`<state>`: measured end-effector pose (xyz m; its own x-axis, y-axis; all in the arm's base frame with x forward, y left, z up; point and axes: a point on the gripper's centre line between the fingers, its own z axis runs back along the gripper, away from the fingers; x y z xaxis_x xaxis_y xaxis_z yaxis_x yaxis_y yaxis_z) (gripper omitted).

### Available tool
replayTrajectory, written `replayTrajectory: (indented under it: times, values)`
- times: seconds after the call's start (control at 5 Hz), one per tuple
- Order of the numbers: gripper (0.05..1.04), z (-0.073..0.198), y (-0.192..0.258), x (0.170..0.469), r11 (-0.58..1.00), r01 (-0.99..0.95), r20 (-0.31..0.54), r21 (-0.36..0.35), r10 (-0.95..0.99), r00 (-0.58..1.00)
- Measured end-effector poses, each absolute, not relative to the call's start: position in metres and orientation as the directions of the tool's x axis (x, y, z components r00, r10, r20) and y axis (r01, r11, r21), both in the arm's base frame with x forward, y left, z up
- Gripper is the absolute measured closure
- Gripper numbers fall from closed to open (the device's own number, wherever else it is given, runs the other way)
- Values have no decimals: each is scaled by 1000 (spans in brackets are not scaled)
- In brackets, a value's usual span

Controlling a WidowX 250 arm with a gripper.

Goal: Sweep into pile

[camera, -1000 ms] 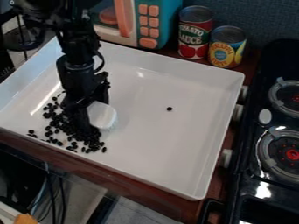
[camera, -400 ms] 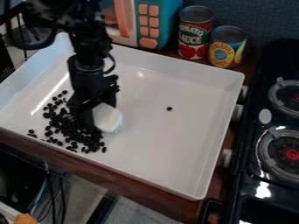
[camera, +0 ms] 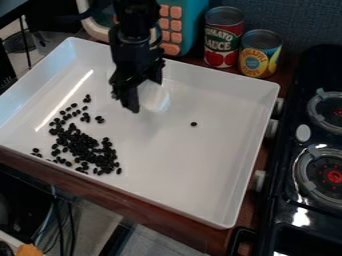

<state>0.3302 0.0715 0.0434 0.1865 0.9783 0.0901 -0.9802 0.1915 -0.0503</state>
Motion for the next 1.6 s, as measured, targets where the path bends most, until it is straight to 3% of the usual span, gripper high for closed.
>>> replayTrajectory:
  times: [0.4, 0.8, 1.0, 1.2, 1.4, 1.6]
  values:
    - [354, 42, 58, 353, 210, -976, 8, -50, 978, 210]
    - [354, 52, -3, 368, 401, -911, -42, -102, 913, 406]
    - [354, 53, -33, 368, 528, -843, -24, -104, 846, 533]
    - [354, 37, -43, 364, 583, -810, 28, -60, 813, 582]
    - [354, 12, -35, 357, 594, -805, 48, -2, 804, 593]
    - [355, 7, -29, 356, 599, -800, 72, 24, 797, 599]
